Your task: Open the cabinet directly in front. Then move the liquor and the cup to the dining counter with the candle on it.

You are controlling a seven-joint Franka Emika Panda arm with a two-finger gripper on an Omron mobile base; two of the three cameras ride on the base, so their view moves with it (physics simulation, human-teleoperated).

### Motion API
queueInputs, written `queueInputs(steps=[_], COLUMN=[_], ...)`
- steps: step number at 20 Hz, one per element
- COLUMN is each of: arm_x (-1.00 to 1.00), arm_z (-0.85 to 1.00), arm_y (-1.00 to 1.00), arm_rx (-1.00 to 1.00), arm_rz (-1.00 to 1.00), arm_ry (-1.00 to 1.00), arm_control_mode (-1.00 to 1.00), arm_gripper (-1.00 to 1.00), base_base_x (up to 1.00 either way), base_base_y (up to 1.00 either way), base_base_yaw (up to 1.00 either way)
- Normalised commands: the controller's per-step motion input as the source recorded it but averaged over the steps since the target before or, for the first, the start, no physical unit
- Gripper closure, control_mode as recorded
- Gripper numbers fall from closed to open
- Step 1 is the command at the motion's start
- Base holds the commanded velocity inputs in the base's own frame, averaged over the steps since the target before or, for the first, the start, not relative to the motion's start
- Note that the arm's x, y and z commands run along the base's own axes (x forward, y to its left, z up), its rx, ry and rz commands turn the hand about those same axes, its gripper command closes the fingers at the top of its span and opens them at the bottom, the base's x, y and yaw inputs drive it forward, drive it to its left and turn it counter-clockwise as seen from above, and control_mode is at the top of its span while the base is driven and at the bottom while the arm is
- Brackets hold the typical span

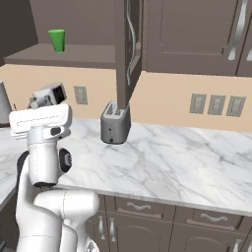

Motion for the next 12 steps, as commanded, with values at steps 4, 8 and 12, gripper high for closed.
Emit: queueInputs(steps=[4,8,12], arm_x=[-1.00,-1.00,-1.00], arm_z=[0.00,0.00,0.00], arm_y=[-0.11,-0.12,-0.13], arm_rx=[0.00,0.00,0.00], arm_rz=[0.00,0.00,0.00], arm_ry=[0.16,0.12,0.06], arm_control_mode=[-1.00,-1.00,-1.00], arm_gripper=[1.00,1.00,1.00], base_base_x=[0.00,0.00,0.00], base_base_y=[0.00,0.00,0.00], base_base_yaw=[0.00,0.00,0.00])
